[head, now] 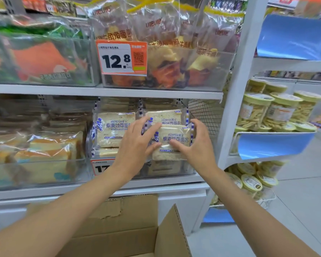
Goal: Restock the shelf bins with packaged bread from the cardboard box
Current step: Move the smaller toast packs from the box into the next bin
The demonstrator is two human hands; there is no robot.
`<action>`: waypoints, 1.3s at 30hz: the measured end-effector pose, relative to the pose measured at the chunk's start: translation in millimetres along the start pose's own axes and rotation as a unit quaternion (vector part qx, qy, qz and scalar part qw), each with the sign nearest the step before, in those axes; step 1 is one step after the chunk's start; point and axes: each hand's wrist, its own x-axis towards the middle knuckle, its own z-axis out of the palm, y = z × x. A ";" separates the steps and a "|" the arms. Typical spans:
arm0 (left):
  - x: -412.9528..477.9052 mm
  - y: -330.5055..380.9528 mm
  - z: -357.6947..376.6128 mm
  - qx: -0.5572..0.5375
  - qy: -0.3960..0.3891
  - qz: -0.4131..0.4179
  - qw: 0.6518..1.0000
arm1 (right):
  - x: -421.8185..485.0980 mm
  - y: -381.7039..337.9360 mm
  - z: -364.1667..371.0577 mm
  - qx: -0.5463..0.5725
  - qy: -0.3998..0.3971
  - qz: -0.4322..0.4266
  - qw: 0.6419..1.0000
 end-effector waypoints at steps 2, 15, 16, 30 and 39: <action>12.7 6.8 -6.1 -0.040 0.043 0.015 0.998 | 3.4 -3.7 -2.8 0.055 0.034 -0.009 0.998; 9.6 -4.3 10.0 0.060 0.023 -0.001 0.998 | -0.7 5.0 9.2 -0.009 -0.051 -0.084 0.995; 12.9 -2.0 10.9 0.055 0.037 -0.002 0.998 | 3.8 6.1 9.5 -0.020 -0.034 -0.106 0.994; 25.5 -17.5 16.2 0.137 -0.006 0.050 0.989 | 13.3 13.7 12.1 -0.125 -0.058 -0.089 0.986; 27.9 -38.7 23.7 0.171 -0.026 0.071 0.982 | 27.6 35.1 36.5 -0.186 -0.035 -0.214 0.958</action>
